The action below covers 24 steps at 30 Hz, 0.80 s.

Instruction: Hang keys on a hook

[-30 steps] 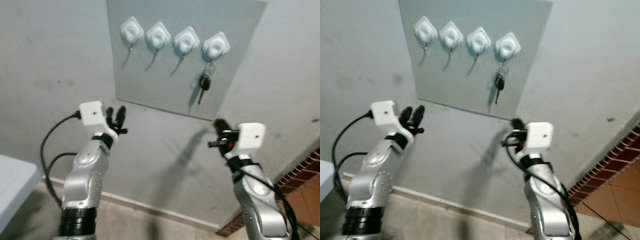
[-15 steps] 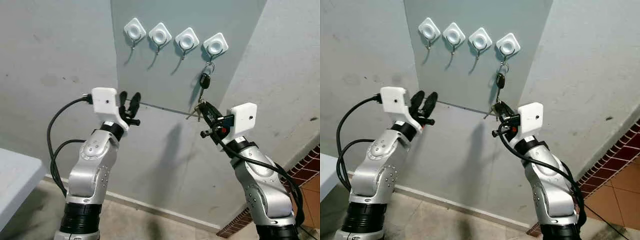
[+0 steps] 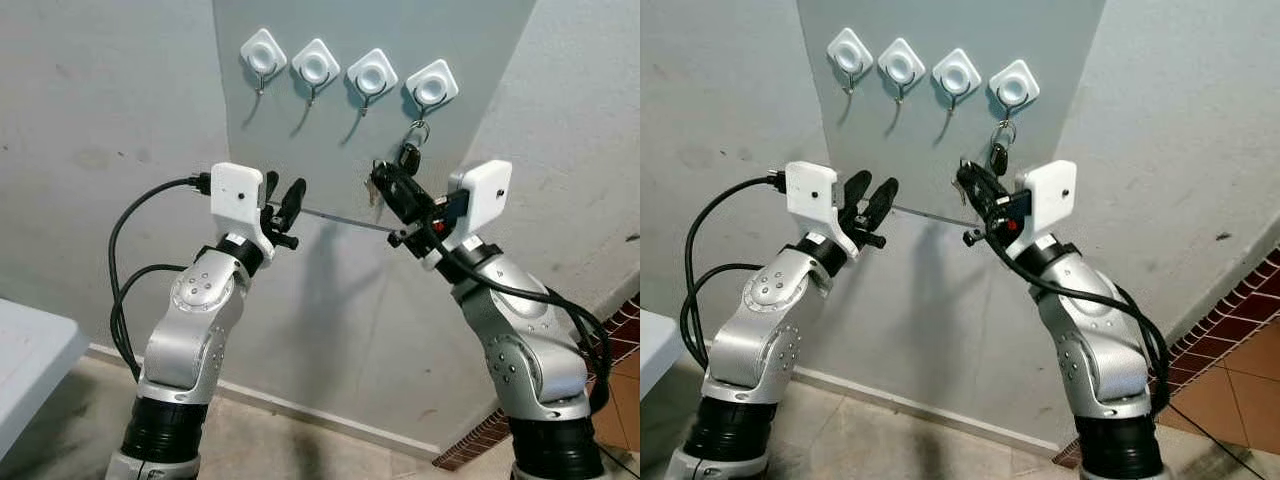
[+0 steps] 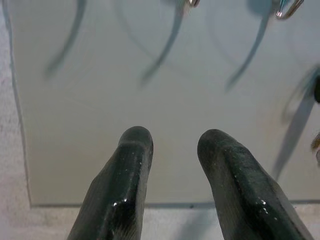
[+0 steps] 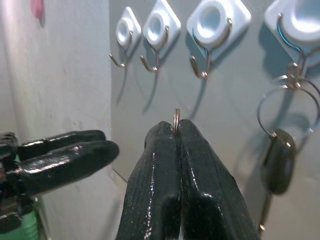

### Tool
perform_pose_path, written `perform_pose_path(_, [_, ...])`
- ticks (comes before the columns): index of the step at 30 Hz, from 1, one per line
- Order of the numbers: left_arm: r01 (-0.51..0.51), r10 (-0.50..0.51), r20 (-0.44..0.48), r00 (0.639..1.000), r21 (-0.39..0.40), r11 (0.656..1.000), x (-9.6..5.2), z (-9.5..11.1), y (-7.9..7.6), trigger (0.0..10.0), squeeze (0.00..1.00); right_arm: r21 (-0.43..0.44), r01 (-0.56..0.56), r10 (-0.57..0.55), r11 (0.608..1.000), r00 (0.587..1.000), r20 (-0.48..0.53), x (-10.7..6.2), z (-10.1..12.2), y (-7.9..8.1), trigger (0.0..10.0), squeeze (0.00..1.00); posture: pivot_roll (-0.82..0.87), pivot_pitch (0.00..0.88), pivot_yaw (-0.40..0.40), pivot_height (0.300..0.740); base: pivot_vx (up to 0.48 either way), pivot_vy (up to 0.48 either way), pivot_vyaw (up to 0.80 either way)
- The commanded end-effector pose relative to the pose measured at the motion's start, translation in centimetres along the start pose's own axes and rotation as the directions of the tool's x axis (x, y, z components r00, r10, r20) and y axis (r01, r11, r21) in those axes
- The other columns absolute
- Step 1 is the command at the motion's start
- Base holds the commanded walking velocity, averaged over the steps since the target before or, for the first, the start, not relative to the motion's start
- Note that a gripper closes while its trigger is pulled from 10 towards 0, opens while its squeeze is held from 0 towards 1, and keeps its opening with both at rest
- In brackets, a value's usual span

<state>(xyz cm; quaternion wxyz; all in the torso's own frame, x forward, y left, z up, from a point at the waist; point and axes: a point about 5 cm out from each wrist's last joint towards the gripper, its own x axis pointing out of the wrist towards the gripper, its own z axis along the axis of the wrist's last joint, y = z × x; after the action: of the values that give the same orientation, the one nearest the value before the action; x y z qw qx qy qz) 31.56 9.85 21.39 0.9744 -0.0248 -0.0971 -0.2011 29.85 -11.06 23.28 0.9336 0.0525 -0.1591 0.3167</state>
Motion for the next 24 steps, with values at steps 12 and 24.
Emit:
perform_pose_path(12, [0.037,-0.038,0.036,0.999,0.008,0.999,0.6,1.0,-0.7,10.0,0.0,0.034,-0.021,0.017,0.999,0.994,0.104,2.2,2.1,0.5,10.0,0.0,0.14,0.0,-0.058,0.74,0.0,0.0,0.0])
perform_pose_path(24, [0.041,-0.041,0.041,0.998,-0.001,0.999,0.5,1.1,-0.8,10.0,0.0,0.073,-0.019,0.01,0.997,0.992,0.122,3.5,2.1,0.5,10.0,0.0,0.15,0.0,-0.06,0.74,0.0,0.0,0.0])
